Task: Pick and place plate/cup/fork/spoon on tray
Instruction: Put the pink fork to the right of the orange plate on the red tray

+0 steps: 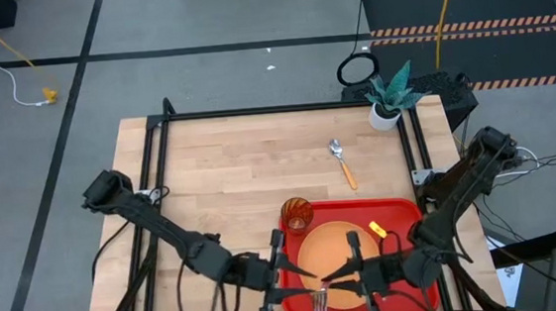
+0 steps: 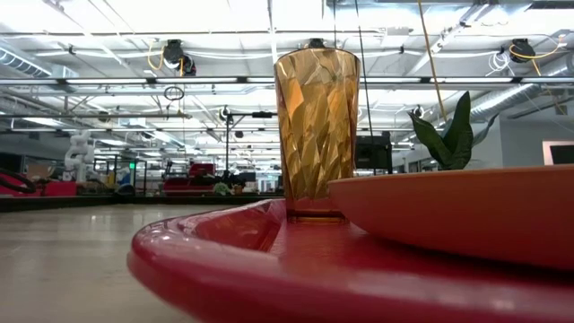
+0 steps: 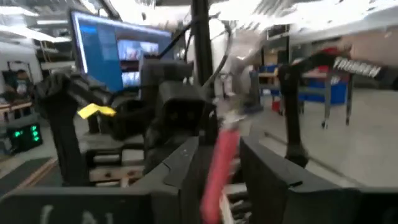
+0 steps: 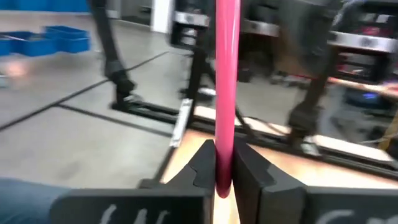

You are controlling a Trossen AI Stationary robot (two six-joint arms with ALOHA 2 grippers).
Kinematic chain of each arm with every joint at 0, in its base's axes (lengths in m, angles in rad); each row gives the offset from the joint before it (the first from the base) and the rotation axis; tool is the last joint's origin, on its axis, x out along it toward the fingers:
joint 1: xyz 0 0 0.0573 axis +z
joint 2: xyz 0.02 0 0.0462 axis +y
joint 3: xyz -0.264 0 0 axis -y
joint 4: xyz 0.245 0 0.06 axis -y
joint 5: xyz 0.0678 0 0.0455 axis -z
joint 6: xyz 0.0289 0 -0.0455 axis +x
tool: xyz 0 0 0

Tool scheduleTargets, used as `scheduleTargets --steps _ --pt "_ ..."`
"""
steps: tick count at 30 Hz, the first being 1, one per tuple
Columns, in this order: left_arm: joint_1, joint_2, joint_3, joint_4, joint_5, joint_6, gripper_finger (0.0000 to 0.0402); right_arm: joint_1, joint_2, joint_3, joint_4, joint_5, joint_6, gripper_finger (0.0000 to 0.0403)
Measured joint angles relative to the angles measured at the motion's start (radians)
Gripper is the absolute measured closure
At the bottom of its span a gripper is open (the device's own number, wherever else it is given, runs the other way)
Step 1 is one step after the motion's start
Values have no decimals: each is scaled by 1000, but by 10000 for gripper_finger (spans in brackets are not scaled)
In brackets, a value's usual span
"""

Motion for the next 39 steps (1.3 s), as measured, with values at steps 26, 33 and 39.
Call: scheduleTargets --steps 26,33,39 --pt "137 77 -1 -65 420 15 227 -150 -3 -142 54 -473 215 382" --pt "140 79 0 -58 494 22 227 -149 -3 -142 51 -565 202 382" --pt "140 79 0 -40 515 19 227 -148 -3 -142 50 -609 180 382"
